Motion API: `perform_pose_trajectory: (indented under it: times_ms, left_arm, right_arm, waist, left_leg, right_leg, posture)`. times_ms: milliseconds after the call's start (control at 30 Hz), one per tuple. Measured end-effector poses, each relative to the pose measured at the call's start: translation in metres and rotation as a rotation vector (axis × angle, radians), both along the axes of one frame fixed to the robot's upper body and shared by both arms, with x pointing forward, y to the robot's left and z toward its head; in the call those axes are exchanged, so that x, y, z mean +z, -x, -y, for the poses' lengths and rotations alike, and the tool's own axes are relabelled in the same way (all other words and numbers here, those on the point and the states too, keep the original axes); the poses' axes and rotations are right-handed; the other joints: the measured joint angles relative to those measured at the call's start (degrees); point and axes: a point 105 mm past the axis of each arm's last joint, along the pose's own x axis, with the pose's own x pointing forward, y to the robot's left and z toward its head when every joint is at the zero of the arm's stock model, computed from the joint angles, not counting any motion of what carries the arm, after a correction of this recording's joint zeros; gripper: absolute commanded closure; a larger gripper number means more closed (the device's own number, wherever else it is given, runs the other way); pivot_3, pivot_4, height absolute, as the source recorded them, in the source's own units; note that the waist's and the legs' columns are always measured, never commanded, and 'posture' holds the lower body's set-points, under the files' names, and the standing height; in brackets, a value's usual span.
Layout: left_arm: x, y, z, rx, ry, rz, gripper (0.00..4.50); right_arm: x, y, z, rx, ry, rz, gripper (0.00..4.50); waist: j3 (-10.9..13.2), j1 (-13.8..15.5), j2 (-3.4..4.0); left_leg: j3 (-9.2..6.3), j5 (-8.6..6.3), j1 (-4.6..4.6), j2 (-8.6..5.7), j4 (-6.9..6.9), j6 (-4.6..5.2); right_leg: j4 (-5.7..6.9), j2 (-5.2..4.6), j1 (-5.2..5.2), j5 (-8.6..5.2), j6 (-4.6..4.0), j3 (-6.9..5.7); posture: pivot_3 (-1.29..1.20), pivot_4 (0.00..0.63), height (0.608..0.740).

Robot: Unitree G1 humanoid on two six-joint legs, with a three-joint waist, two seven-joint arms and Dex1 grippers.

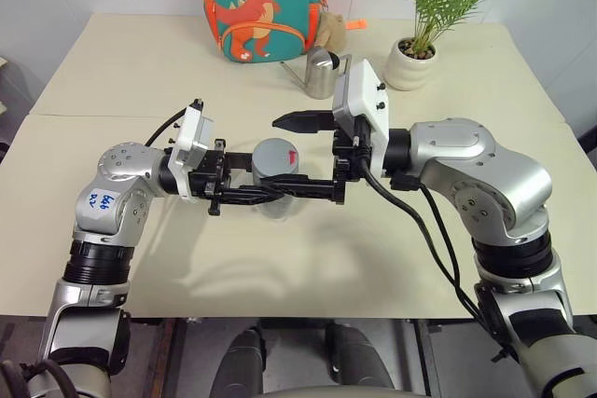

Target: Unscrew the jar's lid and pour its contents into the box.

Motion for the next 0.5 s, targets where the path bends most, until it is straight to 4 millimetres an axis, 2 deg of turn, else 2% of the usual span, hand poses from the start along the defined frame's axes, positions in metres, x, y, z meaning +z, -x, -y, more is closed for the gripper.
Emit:
perform_pose_trajectory:
  times_ms: [500]
  left_arm:
    - [0.003,0.002,-0.004,0.002,-0.002,0.017,2.65]
  right_arm:
    - [0.000,-0.002,0.035,-0.126,0.036,-0.017,0.02]
  waist:
    - [0.0,0.1,0.00]
  left_leg:
    - [0.00,0.00,-0.02,0.00,-0.01,0.01]
  right_leg:
    - [-0.04,-0.01,0.00,0.00,0.00,0.00]
  posture:
    - [0.00,0.150,0.740]
